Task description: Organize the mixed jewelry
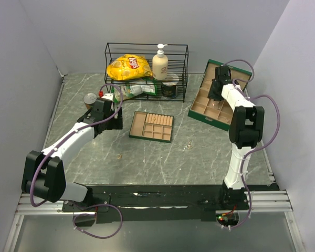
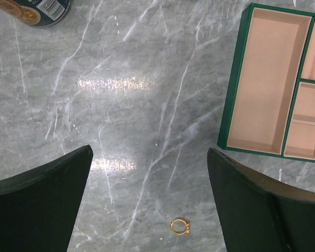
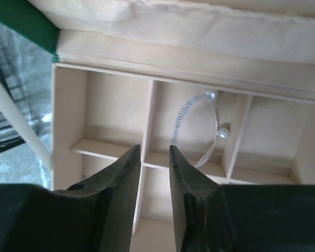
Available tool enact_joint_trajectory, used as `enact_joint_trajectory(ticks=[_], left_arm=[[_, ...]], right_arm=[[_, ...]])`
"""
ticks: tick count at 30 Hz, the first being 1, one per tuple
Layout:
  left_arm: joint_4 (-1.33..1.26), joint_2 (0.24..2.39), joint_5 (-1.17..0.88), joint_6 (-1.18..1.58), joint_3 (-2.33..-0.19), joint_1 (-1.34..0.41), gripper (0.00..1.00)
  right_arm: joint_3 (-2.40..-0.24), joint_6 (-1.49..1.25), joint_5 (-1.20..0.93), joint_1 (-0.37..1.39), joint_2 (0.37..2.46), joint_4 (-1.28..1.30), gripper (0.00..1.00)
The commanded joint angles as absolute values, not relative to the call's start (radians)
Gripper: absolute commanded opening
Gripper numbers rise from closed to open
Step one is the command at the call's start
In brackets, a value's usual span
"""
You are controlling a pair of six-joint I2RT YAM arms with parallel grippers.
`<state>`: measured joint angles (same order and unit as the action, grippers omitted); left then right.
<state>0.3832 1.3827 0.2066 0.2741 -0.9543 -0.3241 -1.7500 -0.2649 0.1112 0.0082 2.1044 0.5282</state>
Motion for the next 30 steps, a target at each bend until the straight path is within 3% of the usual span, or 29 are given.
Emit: enact_joint_trajectory(ticks=[1, 8, 15, 30], left_arm=[[0.373, 1.377, 0.206, 0.261, -0.996, -0.322, 0.96], [0.374, 1.378, 0.207, 0.259, -0.996, -0.322, 0.96], [0.374, 1.381, 0.215, 0.259, -0.996, -0.324, 0.96], [0.382, 1.396, 0.206, 0.259, -1.002, -0.322, 0.96]], right_arm=[[-1.723, -0.276, 0.133, -0.023, 2.025, 0.488, 0.36], [-1.758, -0.288, 0.124, -0.029, 2.082, 0.522, 0.33], [-1.798, -0.295, 0.077, -0.029, 2.144, 0.528, 0.19], [-1.953, -0.293, 0.094, -0.028, 2.250, 0.650, 0.13]])
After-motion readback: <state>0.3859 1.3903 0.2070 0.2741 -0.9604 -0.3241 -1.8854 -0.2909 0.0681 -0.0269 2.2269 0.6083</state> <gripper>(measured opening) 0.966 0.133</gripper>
